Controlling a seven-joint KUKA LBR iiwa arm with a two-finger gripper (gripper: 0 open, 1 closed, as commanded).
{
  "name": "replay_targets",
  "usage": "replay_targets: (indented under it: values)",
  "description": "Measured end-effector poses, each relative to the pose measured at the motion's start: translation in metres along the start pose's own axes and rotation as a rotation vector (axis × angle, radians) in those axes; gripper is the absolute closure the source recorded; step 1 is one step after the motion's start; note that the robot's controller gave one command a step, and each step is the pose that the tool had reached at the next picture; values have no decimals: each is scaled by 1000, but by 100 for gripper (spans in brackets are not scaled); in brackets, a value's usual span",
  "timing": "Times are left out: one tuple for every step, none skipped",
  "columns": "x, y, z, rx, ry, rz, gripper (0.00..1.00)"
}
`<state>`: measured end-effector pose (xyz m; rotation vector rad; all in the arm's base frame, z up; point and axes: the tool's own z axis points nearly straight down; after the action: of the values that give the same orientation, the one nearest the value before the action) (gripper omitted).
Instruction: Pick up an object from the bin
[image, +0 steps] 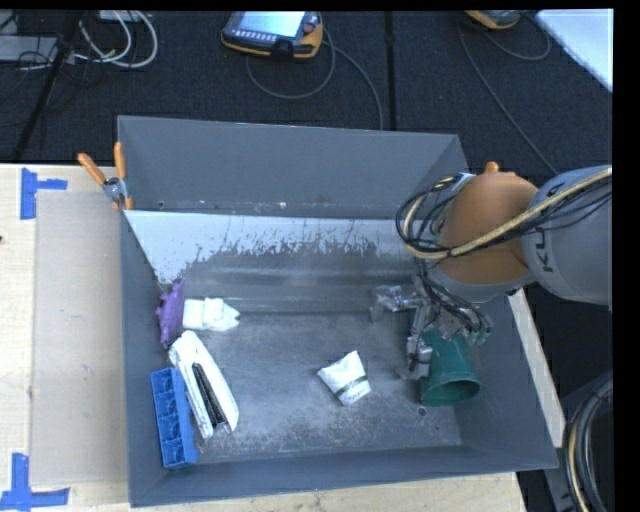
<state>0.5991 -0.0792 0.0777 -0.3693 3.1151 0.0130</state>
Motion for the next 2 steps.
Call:
replay_targets:
  values:
    - [5,19,4,-3,0,-150,0]
    - [-2,34,5,-2,0,34,0]
